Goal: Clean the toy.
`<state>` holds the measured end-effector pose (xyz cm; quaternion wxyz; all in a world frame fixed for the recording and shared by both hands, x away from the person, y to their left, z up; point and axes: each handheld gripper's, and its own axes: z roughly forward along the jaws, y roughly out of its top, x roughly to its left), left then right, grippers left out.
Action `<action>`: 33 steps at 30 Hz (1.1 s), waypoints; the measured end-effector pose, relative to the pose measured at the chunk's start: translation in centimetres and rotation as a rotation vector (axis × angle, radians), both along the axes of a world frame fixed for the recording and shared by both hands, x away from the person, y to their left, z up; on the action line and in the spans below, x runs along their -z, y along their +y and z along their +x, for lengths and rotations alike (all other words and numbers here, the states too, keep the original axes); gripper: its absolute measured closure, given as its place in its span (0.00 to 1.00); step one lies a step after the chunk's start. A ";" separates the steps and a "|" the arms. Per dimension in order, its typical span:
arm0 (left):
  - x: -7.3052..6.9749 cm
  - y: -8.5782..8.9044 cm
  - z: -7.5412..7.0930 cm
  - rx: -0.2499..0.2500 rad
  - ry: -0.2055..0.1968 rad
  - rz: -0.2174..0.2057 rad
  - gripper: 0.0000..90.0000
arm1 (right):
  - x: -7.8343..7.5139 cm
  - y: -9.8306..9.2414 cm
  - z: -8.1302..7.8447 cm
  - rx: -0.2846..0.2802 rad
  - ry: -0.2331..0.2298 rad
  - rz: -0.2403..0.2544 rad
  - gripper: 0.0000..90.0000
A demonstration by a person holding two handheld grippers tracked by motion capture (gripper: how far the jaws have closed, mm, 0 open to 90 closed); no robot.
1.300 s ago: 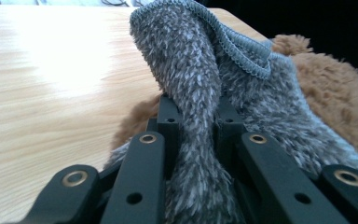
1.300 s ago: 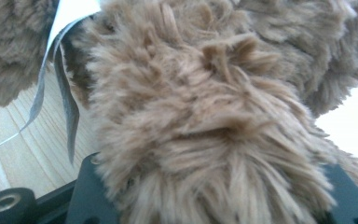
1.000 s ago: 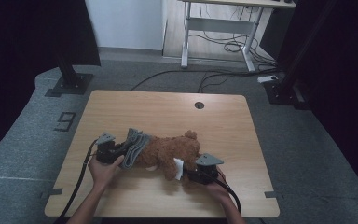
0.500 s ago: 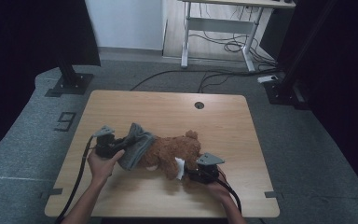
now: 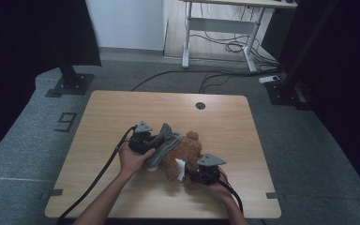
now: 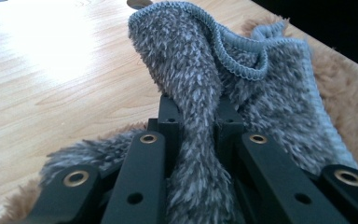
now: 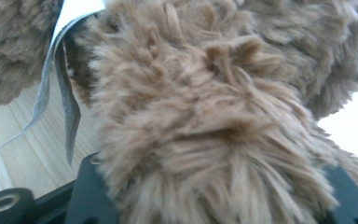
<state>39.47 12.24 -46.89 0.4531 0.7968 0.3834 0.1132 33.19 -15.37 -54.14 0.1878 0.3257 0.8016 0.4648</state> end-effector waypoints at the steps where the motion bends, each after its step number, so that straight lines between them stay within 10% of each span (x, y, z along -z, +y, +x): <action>1: 0.2 0.3 -0.2 0.001 0.003 -0.018 0.86 | -0.1 -0.1 0.0 -0.008 0.005 0.004 0.46; 9: 1.1 1.4 -2.8 0.016 -0.043 -0.068 0.87 | -2.0 -2.0 -0.6 -0.081 0.075 0.099 0.22; 19: 1.6 1.4 -5.1 0.028 -0.091 -0.085 0.87 | -4.4 -2.5 -0.3 -0.057 0.093 0.227 0.16; 25: 1.9 2.0 -6.1 0.031 -0.094 -0.095 0.87 | -3.8 0.0 0.2 -0.047 0.147 0.154 0.10; 33: 2.3 2.0 -6.2 0.023 -0.118 -0.102 0.87 | -2.5 1.2 -0.1 -0.030 0.098 0.056 0.44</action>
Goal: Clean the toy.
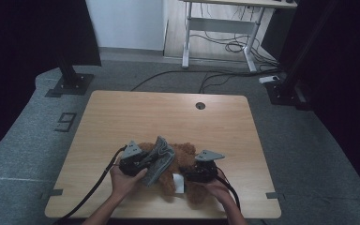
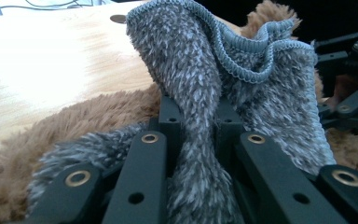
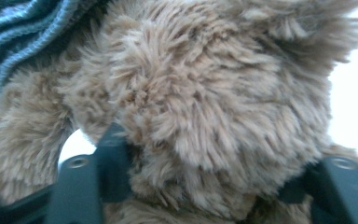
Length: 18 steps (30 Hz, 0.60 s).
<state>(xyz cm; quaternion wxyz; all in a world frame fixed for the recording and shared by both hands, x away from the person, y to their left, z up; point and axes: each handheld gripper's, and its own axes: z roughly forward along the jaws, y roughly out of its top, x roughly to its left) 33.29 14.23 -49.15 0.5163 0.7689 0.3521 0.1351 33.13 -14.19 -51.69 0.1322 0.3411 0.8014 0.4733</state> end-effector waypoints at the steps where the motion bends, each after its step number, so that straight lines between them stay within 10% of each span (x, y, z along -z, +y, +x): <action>1: 0.1 -0.2 0.3 -0.003 -0.005 -0.001 0.87 | 0.1 0.0 0.1 0.011 -0.023 -0.009 0.47; 9: -0.8 -1.9 3.4 -0.018 0.041 0.002 0.87 | 0.7 -0.5 1.8 0.128 -0.137 -0.038 0.53; 18: -4.4 -7.1 3.5 0.074 0.042 -0.002 0.86 | 0.8 -0.5 0.1 0.104 -0.212 -0.058 0.54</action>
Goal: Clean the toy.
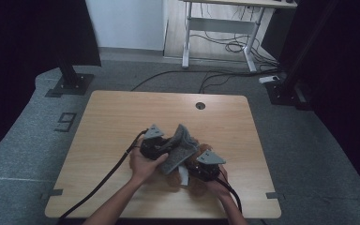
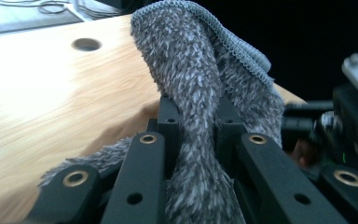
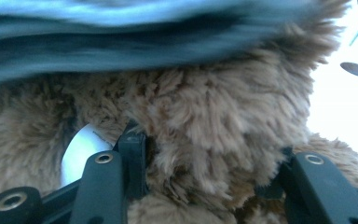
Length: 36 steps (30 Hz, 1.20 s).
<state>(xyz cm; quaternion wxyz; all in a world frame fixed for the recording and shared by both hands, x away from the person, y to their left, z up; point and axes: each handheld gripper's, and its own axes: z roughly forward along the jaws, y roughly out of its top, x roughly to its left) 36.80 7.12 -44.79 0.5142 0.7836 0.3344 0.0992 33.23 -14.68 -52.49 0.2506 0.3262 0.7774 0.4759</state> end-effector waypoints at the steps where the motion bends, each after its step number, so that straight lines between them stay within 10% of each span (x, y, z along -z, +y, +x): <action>1: 0.1 -0.6 0.0 0.005 0.003 0.006 0.86 | 0.1 0.1 -0.4 -0.006 -0.009 -0.009 0.54; 9: 1.3 -0.3 -0.5 -0.023 -0.019 0.080 0.86 | 0.8 -0.4 -1.1 -0.009 -0.006 -0.024 0.54; 20: 2.4 10.0 -3.7 -0.162 -0.082 -0.025 0.86 | 0.8 -0.6 -0.9 -0.022 0.021 0.012 0.54; 31: 6.4 15.4 -0.9 -0.317 0.078 0.024 0.86 | 1.0 -1.1 -0.7 -0.034 0.051 0.051 0.54; 36: 6.3 15.5 -1.0 -0.304 0.103 -0.060 0.87 | 1.0 -1.1 -0.6 -0.035 0.054 0.054 0.54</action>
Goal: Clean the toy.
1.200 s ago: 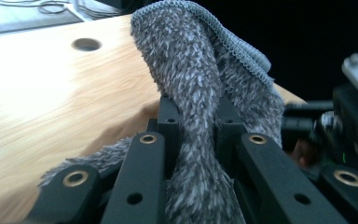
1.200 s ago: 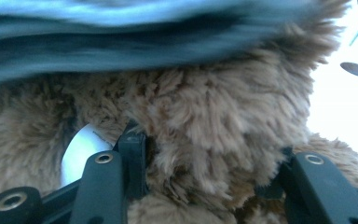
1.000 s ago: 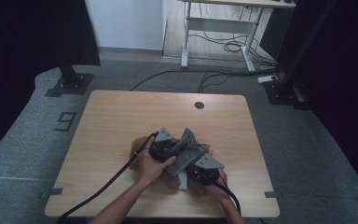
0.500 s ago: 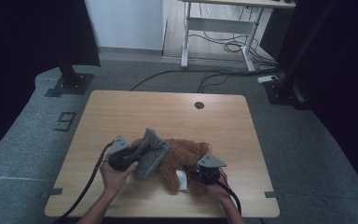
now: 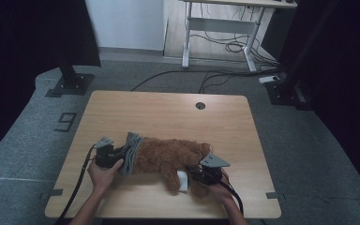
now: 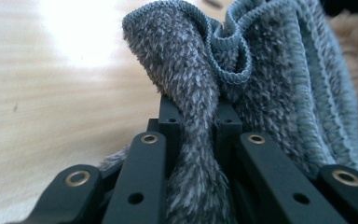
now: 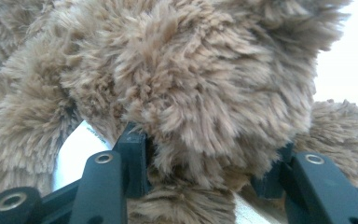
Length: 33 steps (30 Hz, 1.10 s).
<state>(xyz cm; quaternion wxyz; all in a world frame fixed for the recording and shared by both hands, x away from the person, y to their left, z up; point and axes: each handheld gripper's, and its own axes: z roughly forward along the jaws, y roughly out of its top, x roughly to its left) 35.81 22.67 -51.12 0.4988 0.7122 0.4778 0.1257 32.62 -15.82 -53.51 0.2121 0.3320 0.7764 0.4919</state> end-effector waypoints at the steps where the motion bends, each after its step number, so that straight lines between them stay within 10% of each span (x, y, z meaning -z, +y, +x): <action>1: -0.4 -0.2 -0.2 0.004 -0.013 0.001 0.87 | 0.0 0.0 0.0 0.001 0.004 0.003 0.54; 10: -5.1 -3.6 -2.0 0.120 -0.154 -0.061 0.87 | 0.0 -0.1 0.0 0.003 0.005 -0.005 0.54; 15: -5.9 -9.3 -1.9 0.240 -0.160 -0.070 0.87 | 0.0 0.2 0.0 0.000 -0.001 -0.005 0.55; 19: -5.6 -14.5 -1.2 0.323 -0.147 -0.036 0.87 | 0.0 0.2 -0.1 0.001 -0.001 -0.006 0.55; 22: -4.2 -17.4 -0.6 0.336 -0.152 0.066 0.87 | 0.0 0.2 -0.1 0.001 -0.002 -0.005 0.55; 30: -4.0 -16.0 -0.9 0.310 -0.161 0.108 0.87 | 0.2 0.1 0.0 -0.006 0.011 -0.008 0.54; 33: -4.4 -12.3 -0.8 0.231 -0.166 0.109 0.86 | 0.2 -0.1 0.1 -0.009 0.020 0.002 0.54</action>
